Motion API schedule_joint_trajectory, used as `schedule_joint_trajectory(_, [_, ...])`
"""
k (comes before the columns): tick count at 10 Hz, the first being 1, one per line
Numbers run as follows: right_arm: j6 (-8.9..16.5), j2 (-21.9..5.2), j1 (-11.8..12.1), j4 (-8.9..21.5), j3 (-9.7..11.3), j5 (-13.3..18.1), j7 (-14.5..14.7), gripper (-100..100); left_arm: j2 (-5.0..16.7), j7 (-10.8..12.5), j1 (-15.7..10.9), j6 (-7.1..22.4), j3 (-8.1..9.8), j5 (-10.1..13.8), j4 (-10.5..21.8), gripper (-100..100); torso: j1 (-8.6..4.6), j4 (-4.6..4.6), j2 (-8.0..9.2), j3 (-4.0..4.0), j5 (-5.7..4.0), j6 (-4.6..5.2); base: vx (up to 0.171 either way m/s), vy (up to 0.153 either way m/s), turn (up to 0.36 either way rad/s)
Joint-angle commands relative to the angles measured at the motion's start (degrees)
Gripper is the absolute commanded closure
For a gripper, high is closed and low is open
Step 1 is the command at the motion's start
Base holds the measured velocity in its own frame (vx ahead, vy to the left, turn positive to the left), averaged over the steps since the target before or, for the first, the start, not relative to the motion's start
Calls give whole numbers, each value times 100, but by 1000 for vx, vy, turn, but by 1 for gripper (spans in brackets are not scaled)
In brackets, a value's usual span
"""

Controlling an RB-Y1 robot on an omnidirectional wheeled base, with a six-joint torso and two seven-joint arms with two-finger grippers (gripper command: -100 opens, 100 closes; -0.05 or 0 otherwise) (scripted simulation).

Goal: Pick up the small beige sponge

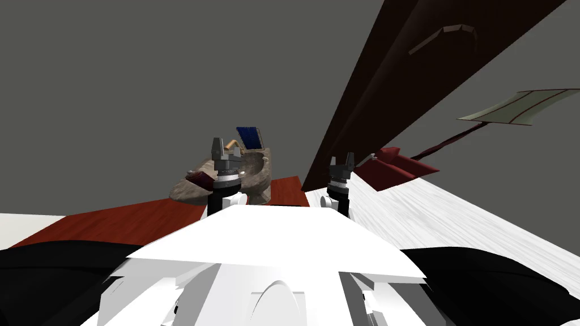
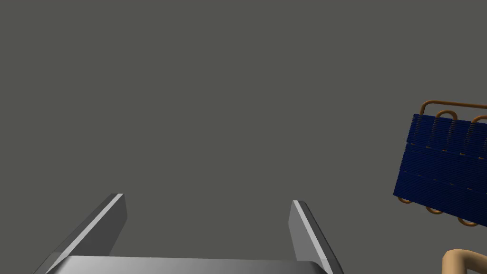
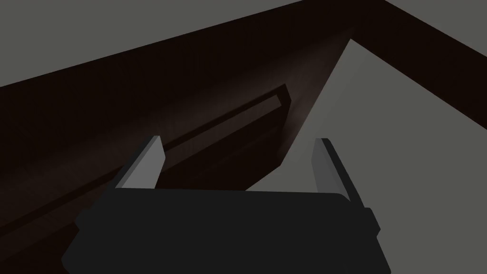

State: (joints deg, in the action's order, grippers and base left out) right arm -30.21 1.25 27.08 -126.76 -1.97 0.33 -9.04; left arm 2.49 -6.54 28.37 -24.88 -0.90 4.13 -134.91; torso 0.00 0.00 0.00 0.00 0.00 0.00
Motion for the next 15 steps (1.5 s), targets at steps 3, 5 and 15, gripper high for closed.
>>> schedule_joint_trajectory(3, [0,0,0,0,0,0,0,0,159,19,-110,444,-7,-39,-38,-100,1,1,7,4,0,0,-19,4,-17])
schedule_joint_trajectory(5, [0,0,0,0,0,0,0,0,245,36,-206,795,-11,-68,-69,-100,4,2,8,4,1,1,-22,7,-23])
schedule_joint_trajectory(15, [0,0,0,0,0,0,0,0,425,97,-564,2161,-16,-158,-182,-100,2,1,3,2,1,0,-13,4,-20])
